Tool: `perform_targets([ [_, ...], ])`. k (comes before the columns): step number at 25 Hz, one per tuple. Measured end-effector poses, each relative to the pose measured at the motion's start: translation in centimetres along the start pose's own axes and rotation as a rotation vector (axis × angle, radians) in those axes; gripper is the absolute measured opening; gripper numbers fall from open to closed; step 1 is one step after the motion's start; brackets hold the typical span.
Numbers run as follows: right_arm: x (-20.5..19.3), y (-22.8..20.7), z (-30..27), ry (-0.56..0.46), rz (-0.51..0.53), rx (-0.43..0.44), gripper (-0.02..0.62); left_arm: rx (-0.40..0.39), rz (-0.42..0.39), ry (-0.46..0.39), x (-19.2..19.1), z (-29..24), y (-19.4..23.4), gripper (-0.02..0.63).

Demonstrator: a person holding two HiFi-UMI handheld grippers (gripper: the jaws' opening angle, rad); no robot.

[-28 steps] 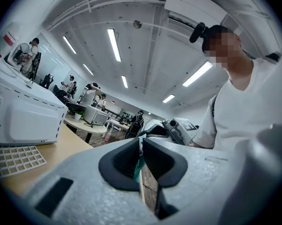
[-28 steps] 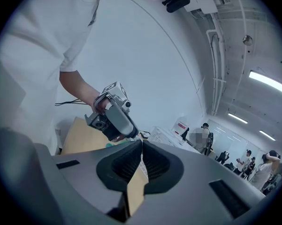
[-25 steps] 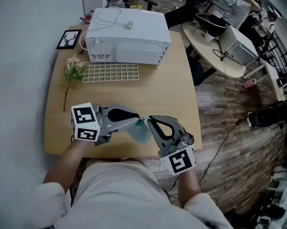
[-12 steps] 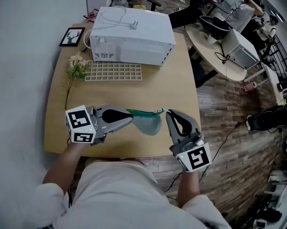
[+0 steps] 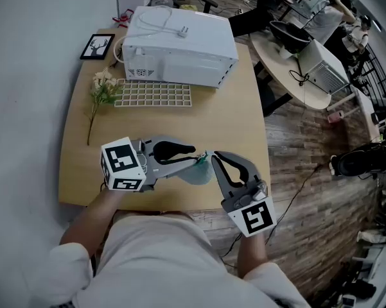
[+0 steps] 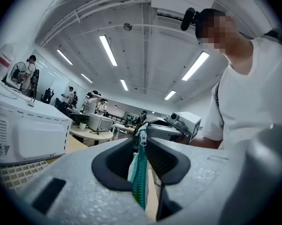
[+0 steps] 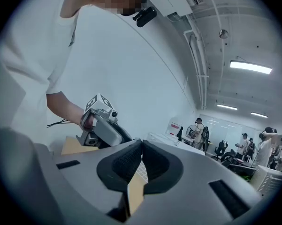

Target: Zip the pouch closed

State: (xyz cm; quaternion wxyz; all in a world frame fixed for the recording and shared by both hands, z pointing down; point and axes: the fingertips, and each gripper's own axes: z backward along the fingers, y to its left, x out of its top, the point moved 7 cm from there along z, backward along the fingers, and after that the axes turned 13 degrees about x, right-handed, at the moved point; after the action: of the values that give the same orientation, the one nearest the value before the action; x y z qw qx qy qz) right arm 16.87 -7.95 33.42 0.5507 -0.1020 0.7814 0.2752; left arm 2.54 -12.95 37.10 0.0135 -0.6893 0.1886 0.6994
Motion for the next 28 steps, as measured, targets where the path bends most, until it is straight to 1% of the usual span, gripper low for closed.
perform_targets([
  [3,0.1,0.1,-0.2,0.008,0.007,0.001,0.008,-0.021,0.016,-0.009,-0.1,0.3,-0.1,0.087],
  [7,0.3,0.4,-0.6,0.007,0.007,0.009,0.008,-0.028,0.069,-0.025,0.1,0.6,0.0,0.087],
  [12,0.1,0.4,-1.0,0.035,-0.002,0.011,0.008,-0.034,0.061,-0.015,-0.1,0.1,0.1,0.087],
  [15,0.1,0.3,-1.2,0.034,0.004,0.010,0.008,-0.027,0.066,-0.012,-0.1,0.3,0.4,0.057],
  [18,0.0,0.3,-1.4,0.041,0.005,0.009,0.008,-0.029,0.060,0.007,-0.2,0.4,0.5,0.052],
  [21,-0.3,0.2,-1.6,0.035,-0.018,0.008,0.006,-0.038,0.038,0.038,-0.2,0.5,0.7,0.049],
  [28,-0.6,0.0,-2.1,0.022,-0.057,0.004,0.006,-0.039,0.052,0.067,-0.1,0.9,1.3,0.048],
])
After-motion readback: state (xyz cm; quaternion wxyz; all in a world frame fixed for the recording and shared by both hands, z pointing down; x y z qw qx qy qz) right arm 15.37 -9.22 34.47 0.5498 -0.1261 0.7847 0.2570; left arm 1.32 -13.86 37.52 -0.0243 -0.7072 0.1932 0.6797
